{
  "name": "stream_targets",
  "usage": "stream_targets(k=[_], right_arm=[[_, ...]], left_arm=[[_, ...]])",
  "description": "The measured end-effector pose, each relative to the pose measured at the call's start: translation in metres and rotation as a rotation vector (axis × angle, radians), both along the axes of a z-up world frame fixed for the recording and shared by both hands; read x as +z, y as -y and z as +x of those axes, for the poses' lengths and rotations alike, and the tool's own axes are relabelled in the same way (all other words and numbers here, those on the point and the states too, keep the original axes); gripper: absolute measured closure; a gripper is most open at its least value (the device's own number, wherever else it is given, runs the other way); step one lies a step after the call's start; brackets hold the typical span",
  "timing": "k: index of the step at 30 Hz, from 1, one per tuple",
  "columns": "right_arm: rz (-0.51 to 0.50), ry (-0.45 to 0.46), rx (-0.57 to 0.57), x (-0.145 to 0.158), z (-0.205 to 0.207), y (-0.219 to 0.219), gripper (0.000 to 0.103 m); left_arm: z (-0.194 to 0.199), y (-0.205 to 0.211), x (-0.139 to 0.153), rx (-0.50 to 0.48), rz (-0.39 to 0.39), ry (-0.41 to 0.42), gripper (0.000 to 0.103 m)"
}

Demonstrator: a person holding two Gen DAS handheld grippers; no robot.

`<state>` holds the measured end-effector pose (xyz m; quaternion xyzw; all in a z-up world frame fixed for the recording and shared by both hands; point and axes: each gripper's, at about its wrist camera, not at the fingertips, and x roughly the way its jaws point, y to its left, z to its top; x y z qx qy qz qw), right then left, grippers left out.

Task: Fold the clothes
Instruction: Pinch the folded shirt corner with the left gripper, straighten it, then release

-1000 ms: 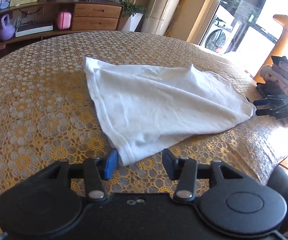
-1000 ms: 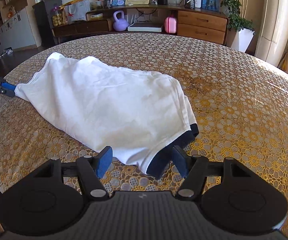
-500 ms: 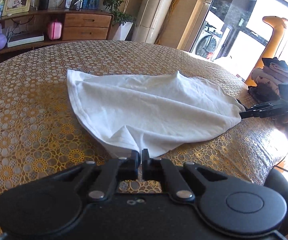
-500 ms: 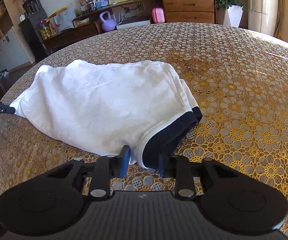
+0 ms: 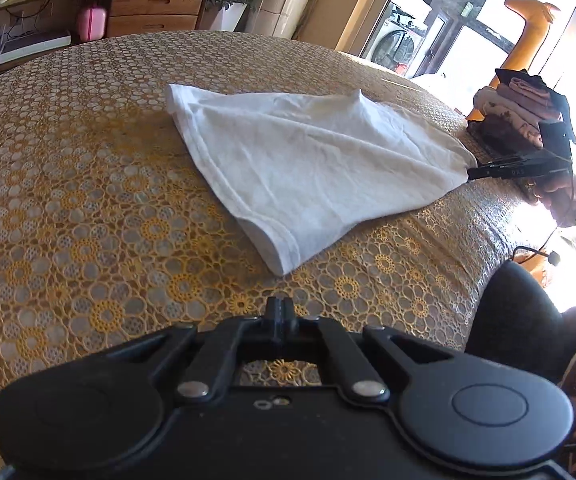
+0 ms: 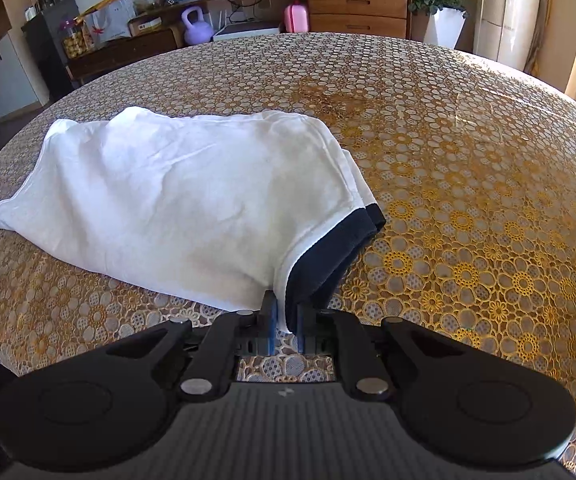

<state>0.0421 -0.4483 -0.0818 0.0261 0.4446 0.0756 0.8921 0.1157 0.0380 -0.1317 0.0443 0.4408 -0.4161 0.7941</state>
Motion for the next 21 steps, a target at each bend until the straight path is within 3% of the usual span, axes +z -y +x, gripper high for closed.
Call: stream_targets(k=[1, 3, 4, 5, 6, 11, 15, 21], right_arm=[[-0.01, 0.013, 0.01, 0.003, -0.003, -0.003, 0.093], [-0.092, 0.056, 0.036, 0.013, -0.009, -0.015, 0.083], [-0.136, 0.081, 0.048, 0.018, -0.012, -0.022, 0.068], [-0.159, 0.106, 0.062, 0.024, -0.016, -0.029, 0.045], [-0.171, 0.132, 0.077, 0.028, -0.019, -0.035, 0.037], [-0.138, 0.212, 0.195, 0.045, -0.028, -0.073, 0.034], [-0.066, 0.225, 0.314, 0.041, -0.018, -0.113, 0.035], [-0.061, 0.198, 0.562, 0.027, 0.005, -0.183, 0.035]], left_arm=[[-0.003, 0.002, 0.001, 0.003, 0.007, 0.017, 0.0], [-0.005, 0.007, 0.006, 0.011, 0.018, 0.07, 0.0], [-0.007, 0.009, 0.008, 0.012, 0.013, 0.093, 0.0], [-0.008, 0.011, 0.01, 0.018, 0.012, 0.109, 0.0], [-0.008, 0.013, 0.012, 0.024, 0.012, 0.123, 0.0], [-0.002, 0.025, 0.006, 0.023, 0.019, 0.138, 0.0], [0.0, 0.036, -0.001, -0.006, 0.018, 0.147, 0.0], [0.001, 0.044, -0.004, -0.061, 0.024, 0.17, 0.0]])
